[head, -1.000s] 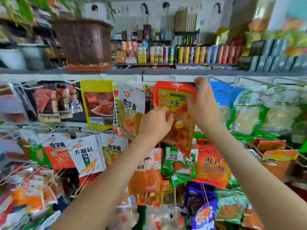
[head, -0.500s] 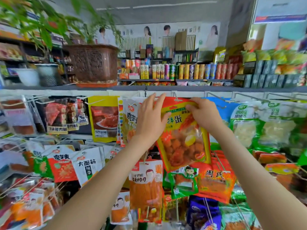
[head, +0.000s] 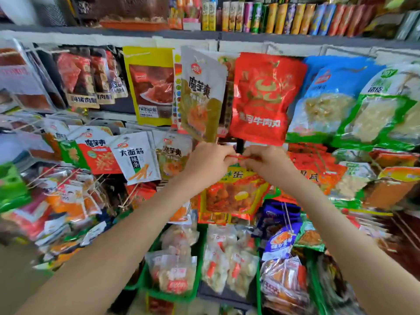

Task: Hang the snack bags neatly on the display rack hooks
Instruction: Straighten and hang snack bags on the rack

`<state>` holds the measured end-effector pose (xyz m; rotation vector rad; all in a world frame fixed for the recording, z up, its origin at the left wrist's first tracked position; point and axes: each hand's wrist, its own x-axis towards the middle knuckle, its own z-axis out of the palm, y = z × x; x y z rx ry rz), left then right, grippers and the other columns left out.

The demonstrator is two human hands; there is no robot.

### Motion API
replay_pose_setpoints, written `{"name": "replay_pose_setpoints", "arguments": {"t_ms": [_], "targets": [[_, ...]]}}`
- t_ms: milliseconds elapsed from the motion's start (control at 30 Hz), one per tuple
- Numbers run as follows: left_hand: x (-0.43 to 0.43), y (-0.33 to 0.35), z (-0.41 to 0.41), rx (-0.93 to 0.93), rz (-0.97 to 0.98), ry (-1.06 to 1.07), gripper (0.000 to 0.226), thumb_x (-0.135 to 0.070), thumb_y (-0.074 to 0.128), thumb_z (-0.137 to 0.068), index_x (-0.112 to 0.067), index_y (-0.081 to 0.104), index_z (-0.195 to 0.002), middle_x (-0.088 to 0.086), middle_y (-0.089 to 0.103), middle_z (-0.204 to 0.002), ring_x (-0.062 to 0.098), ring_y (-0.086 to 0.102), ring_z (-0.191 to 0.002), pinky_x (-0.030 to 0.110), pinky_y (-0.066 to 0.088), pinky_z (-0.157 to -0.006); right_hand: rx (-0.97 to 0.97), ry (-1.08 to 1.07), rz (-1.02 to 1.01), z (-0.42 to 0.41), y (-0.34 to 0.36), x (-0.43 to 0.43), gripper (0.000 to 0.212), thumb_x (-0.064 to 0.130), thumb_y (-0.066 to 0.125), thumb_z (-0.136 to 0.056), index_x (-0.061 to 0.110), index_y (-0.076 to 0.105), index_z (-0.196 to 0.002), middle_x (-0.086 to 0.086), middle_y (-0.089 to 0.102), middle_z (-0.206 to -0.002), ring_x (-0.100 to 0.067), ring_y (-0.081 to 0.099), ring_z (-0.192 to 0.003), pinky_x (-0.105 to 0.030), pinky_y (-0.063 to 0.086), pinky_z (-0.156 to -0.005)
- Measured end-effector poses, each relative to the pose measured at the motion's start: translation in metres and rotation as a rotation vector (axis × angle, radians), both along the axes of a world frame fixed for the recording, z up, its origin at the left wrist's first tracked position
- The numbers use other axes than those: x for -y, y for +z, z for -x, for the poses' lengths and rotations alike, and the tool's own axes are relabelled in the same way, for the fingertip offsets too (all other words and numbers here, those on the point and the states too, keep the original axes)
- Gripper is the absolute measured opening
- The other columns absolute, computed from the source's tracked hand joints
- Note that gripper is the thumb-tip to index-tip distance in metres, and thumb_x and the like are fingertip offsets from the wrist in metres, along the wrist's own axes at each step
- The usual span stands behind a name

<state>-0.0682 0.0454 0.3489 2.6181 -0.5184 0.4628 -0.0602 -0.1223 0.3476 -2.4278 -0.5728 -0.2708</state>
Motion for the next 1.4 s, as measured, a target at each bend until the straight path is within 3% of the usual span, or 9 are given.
{"name": "replay_pose_setpoints", "arguments": {"t_ms": [133, 300, 400, 600, 767, 867, 967, 1167, 1400], "targets": [[-0.030, -0.057, 0.002, -0.107, -0.020, 0.005, 0.024, -0.033, 0.057, -0.090, -0.015, 0.071, -0.098, 0.006, 0.068, -0.080, 0.023, 0.058, -0.072, 0.030, 0.032, -0.060, -0.101, 0.049, -0.042, -0.001, -0.066, -0.029, 0.005, 0.010, 0.064, -0.085, 0.011, 0.068, -0.082, 0.006, 0.060, -0.068, -0.007, 0.048, -0.059, -0.015, 0.036, -0.059], [-0.062, -0.171, 0.000, -0.270, -0.020, 0.074, 0.026, -0.039, 0.054, -0.090, -0.021, 0.070, -0.100, 0.008, 0.070, -0.088, 0.027, 0.062, -0.088, 0.034, 0.041, -0.078, -0.337, 0.012, -0.099, -0.004, -0.181, -0.060, 0.005, 0.015, 0.066, -0.084, 0.015, 0.071, -0.084, 0.008, 0.062, -0.068, -0.009, 0.052, -0.062, -0.027, 0.040, -0.061], [-0.072, -0.256, 0.003, -0.342, -0.078, 0.154, 0.034, -0.047, 0.048, -0.087, -0.022, 0.070, -0.097, 0.007, 0.069, -0.090, 0.028, 0.059, -0.095, 0.035, 0.038, -0.086, -0.544, -0.044, -0.097, -0.002, -0.265, -0.073, 0.006, 0.020, 0.065, -0.084, 0.024, 0.068, -0.079, 0.017, 0.059, -0.068, -0.007, 0.056, -0.068, -0.018, 0.040, -0.063], [-0.070, -0.379, -0.006, -0.422, -0.136, 0.341, 0.022, -0.037, 0.083, -0.056, -0.026, 0.065, -0.054, -0.005, 0.051, -0.041, 0.017, 0.056, -0.047, 0.032, 0.022, -0.067, -0.769, -0.139, -0.184, -0.018, -0.382, -0.089, 0.029, 0.016, 0.063, -0.085, 0.038, 0.060, -0.068, 0.025, 0.063, -0.066, 0.003, 0.055, -0.065, -0.012, 0.039, -0.061], [-0.057, -0.444, -0.044, -0.360, 0.073, 0.411, 0.021, -0.020, 0.081, -0.063, -0.026, 0.062, -0.056, -0.006, 0.050, -0.042, 0.019, 0.052, -0.049, 0.032, 0.017, -0.068, -0.712, -0.342, -0.397, -0.056, -0.435, -0.092, 0.028, 0.007, 0.064, -0.084, 0.030, 0.064, -0.069, 0.017, 0.065, -0.066, 0.011, 0.055, -0.060, -0.006, 0.041, -0.058], [-0.041, -0.471, -0.069, -0.237, 0.167, 0.484, 0.009, -0.024, 0.065, -0.076, -0.026, 0.066, -0.067, -0.008, 0.058, -0.058, 0.021, 0.059, -0.067, 0.037, 0.023, -0.079, -0.620, -0.480, -0.523, -0.073, -0.455, -0.095, 0.027, 0.006, 0.063, -0.084, 0.029, 0.065, -0.070, 0.021, 0.066, -0.063, 0.009, 0.056, -0.060, -0.004, 0.041, -0.057], [-0.030, -0.478, -0.087, -0.121, 0.237, 0.529, 0.020, -0.034, 0.049, -0.084, -0.028, 0.066, -0.076, -0.010, 0.063, -0.072, 0.018, 0.061, -0.079, 0.039, 0.026, -0.085, -0.509, -0.586, -0.591, -0.090, -0.465, -0.094, 0.024, 0.007, 0.063, -0.083, 0.028, 0.067, -0.071, 0.013, 0.065, -0.065, 0.004, 0.053, -0.058, -0.008, 0.041, -0.057], [-0.025, -0.469, -0.111, -0.056, 0.365, 0.550, 0.020, -0.034, 0.047, -0.084, -0.030, 0.064, -0.076, -0.012, 0.062, -0.077, 0.014, 0.058, -0.084, 0.036, 0.022, -0.086, -0.401, -0.573, -0.608, -0.108, -0.468, -0.090, 0.020, -0.007, 0.056, -0.081, 0.008, 0.068, -0.086, 0.005, 0.062, -0.071, 0.003, 0.050, -0.057, -0.009, 0.038, -0.056], [-0.025, -0.462, -0.115, -0.013, 0.395, 0.515, 0.012, -0.033, 0.056, -0.082, -0.030, 0.065, -0.075, -0.011, 0.063, -0.074, 0.013, 0.054, -0.082, 0.036, 0.021, -0.083, -0.329, -0.493, -0.662, -0.112, -0.454, -0.088, 0.039, -0.004, 0.056, -0.083, 0.031, 0.063, -0.068, 0.021, 0.064, -0.064, 0.006, 0.054, -0.062, -0.010, 0.040, -0.063]]}}
